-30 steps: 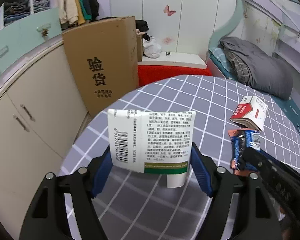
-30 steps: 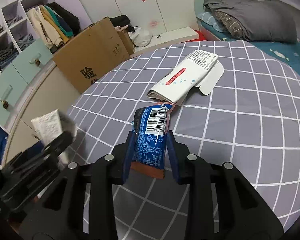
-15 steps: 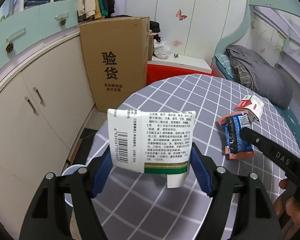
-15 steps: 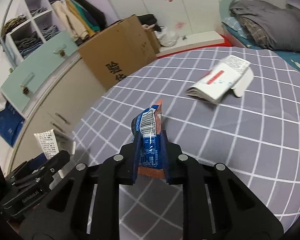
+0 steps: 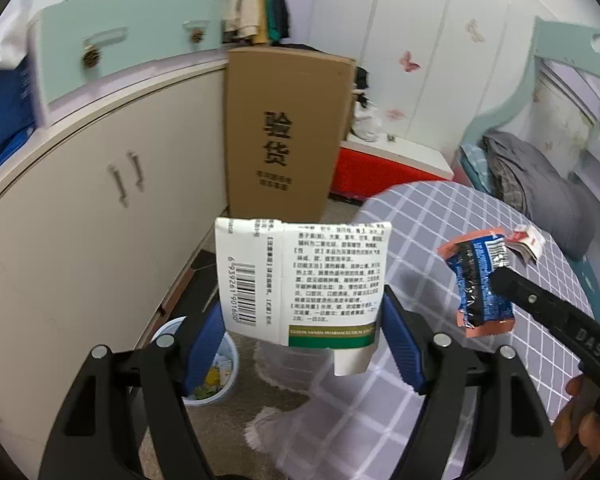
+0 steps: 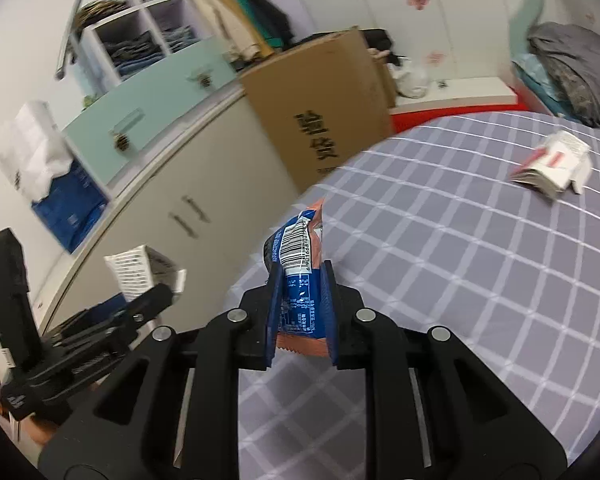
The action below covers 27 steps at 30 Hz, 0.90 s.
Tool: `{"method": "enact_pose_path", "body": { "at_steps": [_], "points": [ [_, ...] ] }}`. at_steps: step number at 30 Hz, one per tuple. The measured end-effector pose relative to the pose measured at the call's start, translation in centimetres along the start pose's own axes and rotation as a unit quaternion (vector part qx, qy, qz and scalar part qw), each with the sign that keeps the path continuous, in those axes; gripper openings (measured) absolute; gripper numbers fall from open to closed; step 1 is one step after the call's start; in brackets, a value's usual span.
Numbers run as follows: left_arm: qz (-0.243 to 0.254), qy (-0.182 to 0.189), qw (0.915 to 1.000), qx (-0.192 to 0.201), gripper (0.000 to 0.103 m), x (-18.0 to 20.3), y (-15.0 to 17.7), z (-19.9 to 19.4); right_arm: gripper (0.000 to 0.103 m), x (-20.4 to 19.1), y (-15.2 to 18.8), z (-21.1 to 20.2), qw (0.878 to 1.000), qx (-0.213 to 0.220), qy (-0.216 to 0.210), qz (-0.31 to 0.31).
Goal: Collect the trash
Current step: 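Carry the blue bag and white medicine box over the trash bin with both tools, then open the right tool to drop the blue bag while the left tool holds the box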
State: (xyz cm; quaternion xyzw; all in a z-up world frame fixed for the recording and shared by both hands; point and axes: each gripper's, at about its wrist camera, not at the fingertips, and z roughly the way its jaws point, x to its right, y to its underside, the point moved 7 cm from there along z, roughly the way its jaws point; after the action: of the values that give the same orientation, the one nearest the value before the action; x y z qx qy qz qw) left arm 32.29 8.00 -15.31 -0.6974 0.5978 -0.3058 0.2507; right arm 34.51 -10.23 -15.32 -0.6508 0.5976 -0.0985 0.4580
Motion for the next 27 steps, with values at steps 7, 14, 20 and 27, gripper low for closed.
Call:
{"method": "enact_pose_path", "body": {
  "at_steps": [7,14,20,27],
  "points": [
    [-0.048,-0.022,0.9986,0.003,0.072,-7.9,0.9,-1.3,0.019,-9.0,1.4,2.3,0.999,-0.013,-0.039,-0.035],
    [-0.097,-0.059,0.9935,-0.009,0.072,-16.3,2.6,-1.0,0.019,-15.8,3.5,6.0,0.995,-0.034,-0.067,-0.061],
    [-0.127,-0.099,0.9866,-0.025,0.072,-22.6,4.5,-0.1,0.019,-19.9,5.9,10.8,0.991,-0.070,-0.078,-0.078],
    [-0.145,-0.133,0.9791,-0.051,0.072,-27.0,6.1,2.5,0.041,-22.6,8.4,18.4,0.987,-0.107,-0.080,-0.092]
  ]
}}
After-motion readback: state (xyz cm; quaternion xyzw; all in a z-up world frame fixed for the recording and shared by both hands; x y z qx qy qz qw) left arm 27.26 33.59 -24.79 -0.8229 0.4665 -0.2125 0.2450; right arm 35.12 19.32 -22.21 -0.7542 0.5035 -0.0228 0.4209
